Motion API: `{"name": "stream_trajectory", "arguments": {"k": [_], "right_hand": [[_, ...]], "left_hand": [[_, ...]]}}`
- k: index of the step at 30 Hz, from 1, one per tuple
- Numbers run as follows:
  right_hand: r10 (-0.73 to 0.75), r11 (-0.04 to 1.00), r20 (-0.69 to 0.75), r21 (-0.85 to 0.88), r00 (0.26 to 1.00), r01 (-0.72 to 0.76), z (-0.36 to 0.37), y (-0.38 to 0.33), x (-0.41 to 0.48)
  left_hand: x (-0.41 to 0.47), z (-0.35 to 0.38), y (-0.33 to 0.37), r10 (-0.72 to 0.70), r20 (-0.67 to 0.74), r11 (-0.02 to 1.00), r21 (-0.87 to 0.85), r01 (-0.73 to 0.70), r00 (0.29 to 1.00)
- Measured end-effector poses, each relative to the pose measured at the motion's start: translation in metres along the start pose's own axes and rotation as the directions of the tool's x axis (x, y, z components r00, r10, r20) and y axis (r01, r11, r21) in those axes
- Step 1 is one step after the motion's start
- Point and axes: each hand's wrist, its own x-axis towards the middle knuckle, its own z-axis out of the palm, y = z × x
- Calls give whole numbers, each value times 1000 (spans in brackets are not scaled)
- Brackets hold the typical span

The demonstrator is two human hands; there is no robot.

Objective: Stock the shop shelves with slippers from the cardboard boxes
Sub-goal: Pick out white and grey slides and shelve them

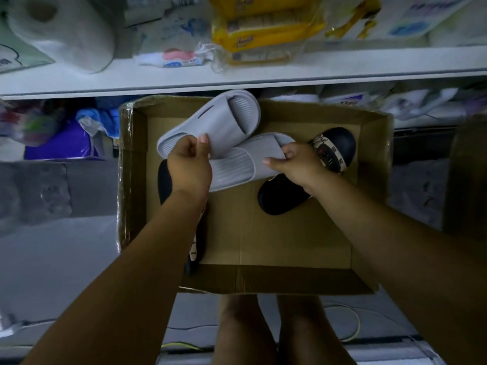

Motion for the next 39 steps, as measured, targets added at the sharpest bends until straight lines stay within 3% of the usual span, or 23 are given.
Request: {"name": "stream_trajectory", "arguments": {"k": [6,11,15,17,19,22,24,26,29,33,35,37,39], "right_hand": [[-35,997,-300,58,953,55,-35,12,-77],[187,947,-443,319,877,-41,-55,46,-120],[359,788,-334,609,872,-91,-51,71,-134],[377,666,-221,739,899,-98,-43,77,-141],[350,615,-139,780,926,-116,-33,83,-144],[282,656,-77,743,956,-134,-22,95,-146],[238,792,-127,599,963,-117,-21,103,-147],[156,912,-226,407,962,-53,-25,107,-151],[42,962,-338,268,940,54,-39,107,-151],[-10,998,-288,54,958,27,-53,105,-134],[46,998,-235,-20,971,-52,-55,103,-117],[88,995,-166,-34,982,-95,-53,96,-100],[96,995,-127,-9,987,-98,-49,92,-84]], "left_hand": [[-49,-8,27,156,1,981,-114,-155,988],[-83,-7,33,275,110,961,-12,-276,955],[-95,-7,17,281,271,921,192,-338,920],[-96,-7,3,246,356,898,266,-350,902],[-97,-3,-12,184,418,875,342,-342,890],[-96,5,-36,170,490,823,407,-397,855],[-94,15,-52,143,494,793,461,-398,857],[-96,28,-65,59,453,784,531,-323,889],[-106,42,-71,-49,313,889,447,-101,948],[-124,51,-79,-162,121,933,343,112,979],[-132,52,-87,-254,39,933,272,234,966],[-137,52,-97,-383,62,923,77,378,922],[-139,53,-105,-499,104,867,45,497,861]]}}
